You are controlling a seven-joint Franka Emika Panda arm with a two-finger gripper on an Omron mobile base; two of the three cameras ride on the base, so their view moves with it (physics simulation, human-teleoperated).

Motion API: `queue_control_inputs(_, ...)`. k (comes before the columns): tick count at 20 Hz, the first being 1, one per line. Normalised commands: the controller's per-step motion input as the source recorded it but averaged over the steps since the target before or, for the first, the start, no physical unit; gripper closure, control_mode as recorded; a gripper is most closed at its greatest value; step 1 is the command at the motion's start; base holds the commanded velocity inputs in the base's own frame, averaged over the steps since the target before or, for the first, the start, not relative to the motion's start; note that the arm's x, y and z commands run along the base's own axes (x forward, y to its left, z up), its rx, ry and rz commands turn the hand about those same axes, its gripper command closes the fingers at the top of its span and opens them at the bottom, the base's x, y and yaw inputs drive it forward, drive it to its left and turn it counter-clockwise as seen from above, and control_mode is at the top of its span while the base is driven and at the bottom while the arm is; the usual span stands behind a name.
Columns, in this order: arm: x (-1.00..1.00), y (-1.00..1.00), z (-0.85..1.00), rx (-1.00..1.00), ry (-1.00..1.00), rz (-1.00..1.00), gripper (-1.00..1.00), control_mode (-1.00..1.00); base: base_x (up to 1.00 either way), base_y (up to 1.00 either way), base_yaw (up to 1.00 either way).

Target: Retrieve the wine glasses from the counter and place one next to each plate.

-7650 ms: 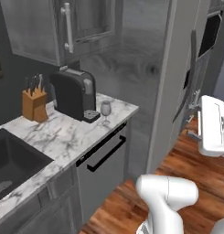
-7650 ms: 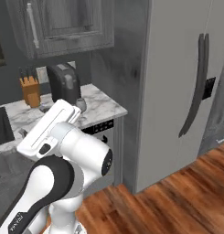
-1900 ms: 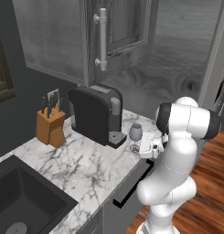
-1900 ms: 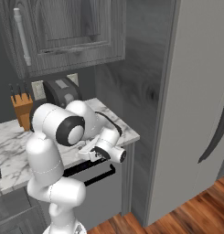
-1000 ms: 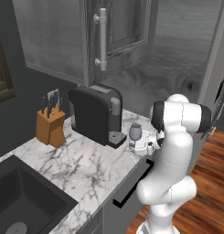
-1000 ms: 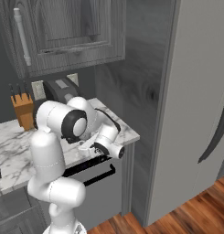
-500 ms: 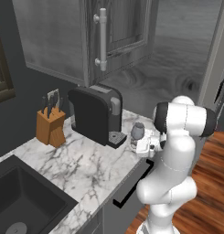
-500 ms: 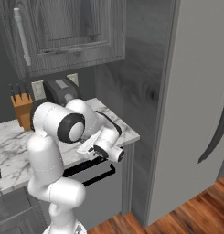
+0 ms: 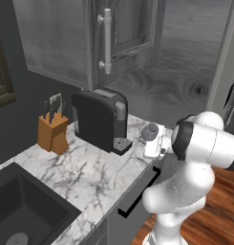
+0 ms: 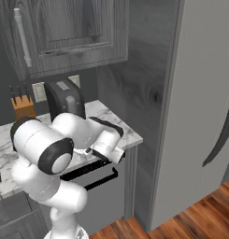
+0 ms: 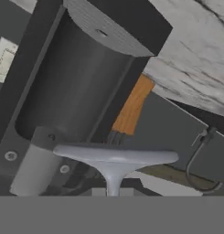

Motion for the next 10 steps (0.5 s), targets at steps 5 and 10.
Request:
queue_control_inputs(5, -0.62, 0.0, 1.0, 0.0, 0.0, 0.0, 1.0, -1.0, 0.0, 0.0, 0.0)
queue_control_inputs(10, -0.86, -0.05, 0.96, 0.0, 0.12, 0.0, 1.0, -1.0, 0.0, 0.0, 0.0)
